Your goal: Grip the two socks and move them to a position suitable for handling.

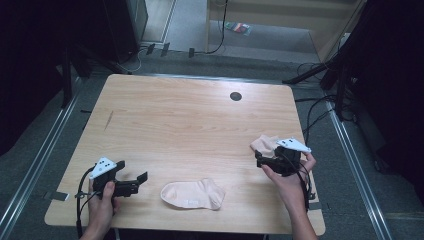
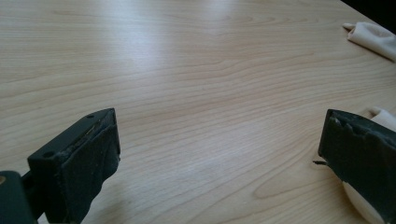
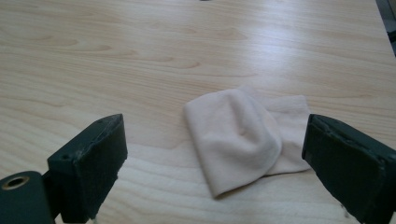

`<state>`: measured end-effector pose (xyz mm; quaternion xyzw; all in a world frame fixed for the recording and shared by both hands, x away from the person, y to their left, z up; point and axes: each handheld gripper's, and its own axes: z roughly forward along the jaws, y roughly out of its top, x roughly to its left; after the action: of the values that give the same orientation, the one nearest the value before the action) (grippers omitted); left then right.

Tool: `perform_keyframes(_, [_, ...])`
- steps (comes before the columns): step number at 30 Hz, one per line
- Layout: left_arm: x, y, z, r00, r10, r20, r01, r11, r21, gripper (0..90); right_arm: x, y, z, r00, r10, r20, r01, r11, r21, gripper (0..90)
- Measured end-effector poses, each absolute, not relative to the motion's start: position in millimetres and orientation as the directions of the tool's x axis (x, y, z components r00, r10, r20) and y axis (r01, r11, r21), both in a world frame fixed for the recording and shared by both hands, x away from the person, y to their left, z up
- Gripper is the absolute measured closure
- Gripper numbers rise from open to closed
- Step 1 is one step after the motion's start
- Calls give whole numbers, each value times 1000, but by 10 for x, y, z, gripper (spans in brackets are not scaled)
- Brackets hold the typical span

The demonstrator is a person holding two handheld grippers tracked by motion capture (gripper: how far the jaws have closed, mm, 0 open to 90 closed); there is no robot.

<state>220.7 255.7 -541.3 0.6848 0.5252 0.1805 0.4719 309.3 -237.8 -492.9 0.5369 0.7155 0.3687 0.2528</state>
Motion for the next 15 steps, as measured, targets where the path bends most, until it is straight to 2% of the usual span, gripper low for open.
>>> perform_keyframes(8, [2232,2633,-5435,365,897,-250,556,6,831,0,3350,-2514,-5019,-234,972,23,604,127,787,117])
perform_keyframes(15, [2240,2621,-5450,369,896,-246,563,-4,826,0,3481,-2518,-5138,-228,973,34,646,125,753,138])
